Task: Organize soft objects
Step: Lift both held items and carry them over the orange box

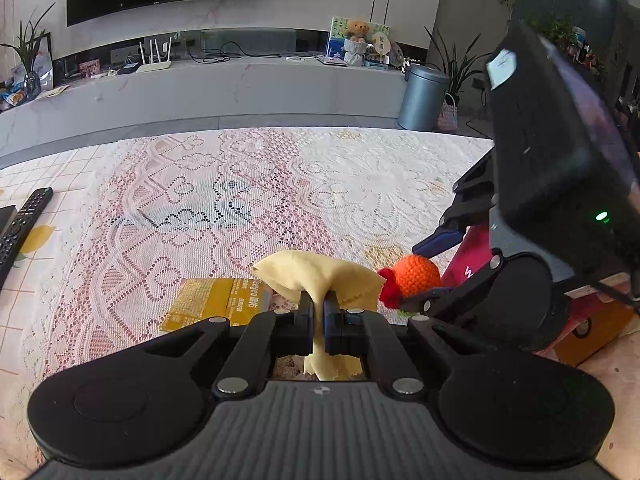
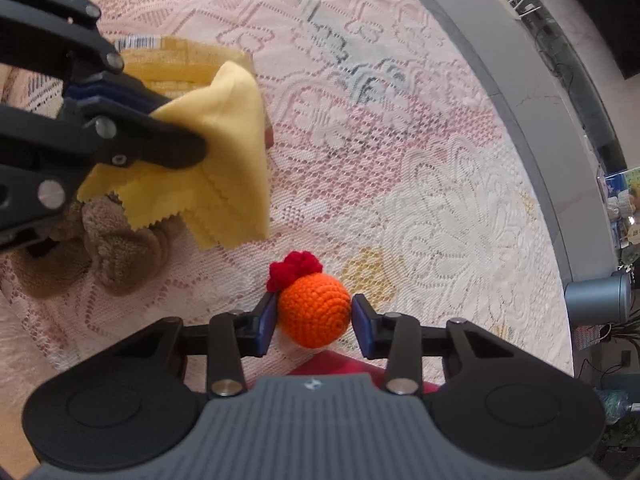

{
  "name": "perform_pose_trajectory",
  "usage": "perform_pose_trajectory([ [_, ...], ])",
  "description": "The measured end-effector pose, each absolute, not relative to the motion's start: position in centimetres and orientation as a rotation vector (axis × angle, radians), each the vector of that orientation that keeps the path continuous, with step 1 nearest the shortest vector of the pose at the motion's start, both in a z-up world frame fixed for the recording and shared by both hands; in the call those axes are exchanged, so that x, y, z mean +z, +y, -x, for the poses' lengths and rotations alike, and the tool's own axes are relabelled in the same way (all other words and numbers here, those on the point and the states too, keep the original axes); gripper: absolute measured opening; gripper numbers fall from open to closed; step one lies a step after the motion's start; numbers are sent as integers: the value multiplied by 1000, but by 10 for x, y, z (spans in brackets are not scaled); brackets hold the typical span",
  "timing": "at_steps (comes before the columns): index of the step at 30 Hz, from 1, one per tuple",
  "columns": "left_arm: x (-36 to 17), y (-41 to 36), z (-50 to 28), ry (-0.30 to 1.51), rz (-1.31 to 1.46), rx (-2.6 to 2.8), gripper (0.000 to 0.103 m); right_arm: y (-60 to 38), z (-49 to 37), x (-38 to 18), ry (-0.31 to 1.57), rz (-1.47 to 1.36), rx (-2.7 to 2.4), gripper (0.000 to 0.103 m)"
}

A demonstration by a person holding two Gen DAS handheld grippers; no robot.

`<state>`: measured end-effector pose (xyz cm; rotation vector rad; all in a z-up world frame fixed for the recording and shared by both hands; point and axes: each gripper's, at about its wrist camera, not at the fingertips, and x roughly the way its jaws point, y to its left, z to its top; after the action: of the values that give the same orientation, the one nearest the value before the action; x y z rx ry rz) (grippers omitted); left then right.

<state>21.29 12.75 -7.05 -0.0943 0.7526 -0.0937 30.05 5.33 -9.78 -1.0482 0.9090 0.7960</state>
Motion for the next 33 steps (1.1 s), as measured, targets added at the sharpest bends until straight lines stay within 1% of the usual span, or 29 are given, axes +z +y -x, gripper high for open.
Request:
perform_pose_trajectory([
  [7, -52, 123, -200, 722, 132, -84, 5, 25, -286, -44, 856, 796, 764, 40],
  [12, -31, 109, -192, 687, 143, -113, 5, -15, -271, -2, 816, 601, 715, 40],
  [17, -7, 83, -185, 649, 139, -179, 5, -63, -256, 25, 792, 478, 634, 40],
  [25, 20, 10, -191, 615, 77, -338, 5, -153, -245, 38, 819, 385, 468, 40],
  [33, 21, -66, -210, 645, 15, -496, 5, -222, -238, 34, 843, 375, 336, 40],
])
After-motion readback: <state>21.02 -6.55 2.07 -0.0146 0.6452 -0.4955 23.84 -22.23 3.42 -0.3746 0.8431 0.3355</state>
